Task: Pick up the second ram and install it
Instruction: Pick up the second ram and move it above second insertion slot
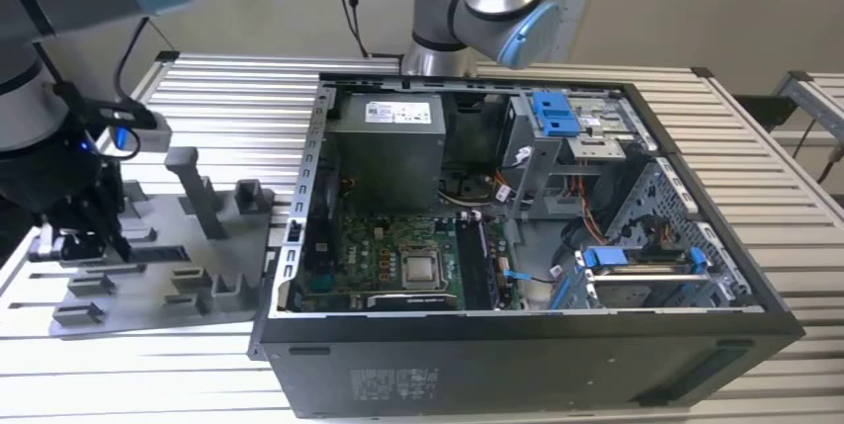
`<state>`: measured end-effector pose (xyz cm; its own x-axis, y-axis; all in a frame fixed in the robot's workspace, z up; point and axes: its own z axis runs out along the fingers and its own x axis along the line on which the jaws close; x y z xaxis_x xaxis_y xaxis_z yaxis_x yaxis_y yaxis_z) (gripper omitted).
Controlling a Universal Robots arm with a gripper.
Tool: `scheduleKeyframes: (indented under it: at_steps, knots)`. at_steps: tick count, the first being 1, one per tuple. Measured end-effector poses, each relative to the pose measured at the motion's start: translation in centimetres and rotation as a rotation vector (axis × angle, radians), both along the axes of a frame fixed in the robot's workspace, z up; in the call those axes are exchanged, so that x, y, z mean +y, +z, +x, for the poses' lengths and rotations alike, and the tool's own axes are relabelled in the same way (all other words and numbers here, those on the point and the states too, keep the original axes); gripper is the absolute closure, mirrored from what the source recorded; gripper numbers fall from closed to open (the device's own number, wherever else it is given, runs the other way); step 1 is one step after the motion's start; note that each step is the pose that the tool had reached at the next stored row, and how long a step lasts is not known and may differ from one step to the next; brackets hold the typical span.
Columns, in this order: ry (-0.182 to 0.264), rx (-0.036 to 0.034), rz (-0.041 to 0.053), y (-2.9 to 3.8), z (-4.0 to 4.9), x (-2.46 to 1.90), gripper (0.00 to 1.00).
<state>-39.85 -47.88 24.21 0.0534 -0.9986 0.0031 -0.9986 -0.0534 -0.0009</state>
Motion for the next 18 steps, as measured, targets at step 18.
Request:
scheduleKeyframes:
  at_steps: [18]
  knots:
    - [0.000, 0.0000, 0.0000, 1.19, 0.00, 0.00, 0.86]
